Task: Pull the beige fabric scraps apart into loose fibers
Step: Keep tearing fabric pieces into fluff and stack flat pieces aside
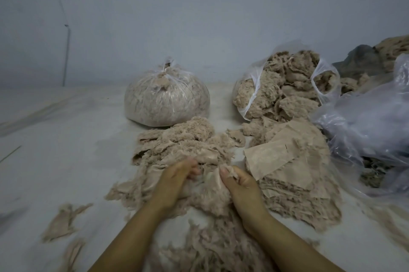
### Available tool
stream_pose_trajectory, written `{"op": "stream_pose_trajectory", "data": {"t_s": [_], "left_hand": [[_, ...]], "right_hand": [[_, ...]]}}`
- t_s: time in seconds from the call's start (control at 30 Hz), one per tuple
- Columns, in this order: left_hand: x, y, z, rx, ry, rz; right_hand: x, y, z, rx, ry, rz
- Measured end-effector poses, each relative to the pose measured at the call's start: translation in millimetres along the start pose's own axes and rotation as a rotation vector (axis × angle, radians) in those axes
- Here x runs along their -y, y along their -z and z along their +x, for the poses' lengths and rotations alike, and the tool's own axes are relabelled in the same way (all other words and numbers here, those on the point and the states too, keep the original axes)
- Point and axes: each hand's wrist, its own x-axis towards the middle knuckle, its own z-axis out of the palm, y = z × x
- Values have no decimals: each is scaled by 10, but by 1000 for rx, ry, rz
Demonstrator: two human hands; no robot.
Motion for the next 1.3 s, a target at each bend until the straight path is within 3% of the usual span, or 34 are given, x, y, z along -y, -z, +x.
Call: {"op": "stream_pose_trajectory", "data": {"t_s": [0.07, 0.13, 0.2, 0.3, 0.43, 0.6, 0.67, 0.77, 0.83, 0.9, 1.03, 1.17, 1.2, 1.3], "left_hand": [[10, -123, -50, 211, 60, 71], [5, -221, -68, 257, 84, 16], [-52, -235, -49, 119, 119, -141], [-90, -96, 33, -213, 199, -322], [-85, 1, 34, -259, 200, -358], [-76, 116, 135, -499, 326, -542], [-70, 173, 128, -453, 301, -450], [-55, 85, 40, -119, 261, -205], [-46, -34, -26, 141, 252, -176], [-65, -105, -63, 259, 223, -179], [-92, -42, -42, 204, 176, -184], [-106, -47, -2, -91, 237, -293], [-117, -70, 1, -85, 269, -370], [-179, -197, -85, 151, 390, -517]], "right_hand": [[-24, -55, -1, -7, 31, -3], [-37, -85, 1, -18, 48, 15], [-31, -75, 4, -12, 29, 22], [-30, -26, -3, 52, -53, -70], [-21, 3, -53, 344, -81, -314], [76, 34, -117, 651, 40, -542], [84, 24, -112, 567, 99, -640], [105, -6, -62, 233, 217, -656], [109, -32, -55, 167, 147, -527], [55, -46, -55, 167, 109, -434], [-1, -28, -9, -35, 124, -268], [14, 14, 38, -176, 1, -53], [13, 9, 37, -186, -7, -41], [-2, -16, 26, -169, 18, -55]]}}
